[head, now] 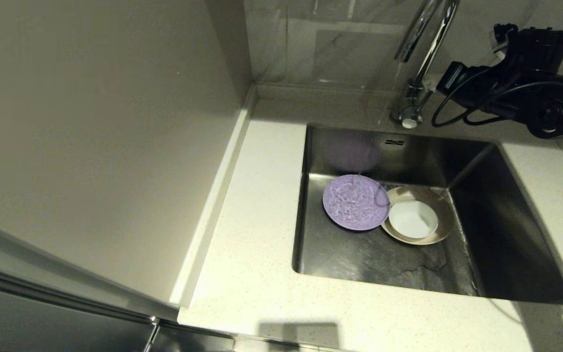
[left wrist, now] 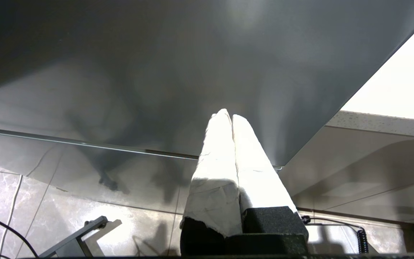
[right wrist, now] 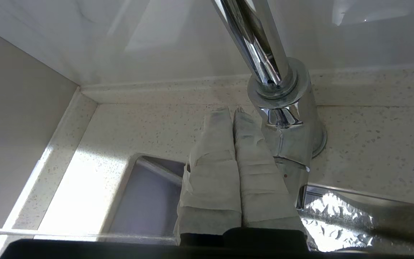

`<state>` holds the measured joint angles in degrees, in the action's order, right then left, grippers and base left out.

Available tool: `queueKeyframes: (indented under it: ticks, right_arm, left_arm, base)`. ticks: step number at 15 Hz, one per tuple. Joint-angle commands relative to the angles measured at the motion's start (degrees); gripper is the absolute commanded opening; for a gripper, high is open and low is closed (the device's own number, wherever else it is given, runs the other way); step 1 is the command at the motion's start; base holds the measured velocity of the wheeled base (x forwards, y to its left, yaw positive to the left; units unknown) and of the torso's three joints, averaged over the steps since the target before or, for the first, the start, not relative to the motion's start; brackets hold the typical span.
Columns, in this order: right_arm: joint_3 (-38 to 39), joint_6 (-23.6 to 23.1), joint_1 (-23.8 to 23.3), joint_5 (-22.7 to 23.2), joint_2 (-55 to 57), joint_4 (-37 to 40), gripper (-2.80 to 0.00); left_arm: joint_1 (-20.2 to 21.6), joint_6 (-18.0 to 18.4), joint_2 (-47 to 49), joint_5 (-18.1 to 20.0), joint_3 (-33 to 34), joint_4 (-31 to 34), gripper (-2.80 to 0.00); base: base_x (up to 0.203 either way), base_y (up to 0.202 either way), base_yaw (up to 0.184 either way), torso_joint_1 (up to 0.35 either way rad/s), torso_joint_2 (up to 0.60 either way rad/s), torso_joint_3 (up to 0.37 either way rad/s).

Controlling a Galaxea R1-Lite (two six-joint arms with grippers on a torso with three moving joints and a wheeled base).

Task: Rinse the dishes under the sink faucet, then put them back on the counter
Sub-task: Turn off the faucet

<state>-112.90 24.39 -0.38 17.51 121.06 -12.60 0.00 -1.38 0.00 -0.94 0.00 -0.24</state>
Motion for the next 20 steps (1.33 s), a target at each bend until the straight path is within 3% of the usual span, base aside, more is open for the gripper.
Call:
queueKeyframes:
  ticks: [1, 9, 20]
  right_arm:
    - [0.0, 0.0, -0.1, 0.2, -0.3, -0.1, -2.8]
    - [0.0, -2.3, 0.5, 0.2, 1.2, -0.4, -2.8]
    - [-1.0, -3.8, 1.6, 0.2, 5.2, -7.4, -2.8]
  left_arm:
    - [0.0, 0.0, -0.2, 0.0, 0.0, 0.0, -2.8]
    - [0.0, 0.0, -0.2, 0.0, 0.0, 0.0, -2.8]
    - [0.0, 0.0, -0.2, 0.0, 0.0, 0.0, -2.8]
  base:
    - [0.0, 0.0, 0.0, 0.0, 0.0, 0.0]
    - [0.0, 0.0, 0.0, 0.0, 0.0, 0.0]
    - [0.0, 0.0, 0.0, 0.0, 0.0, 0.0]
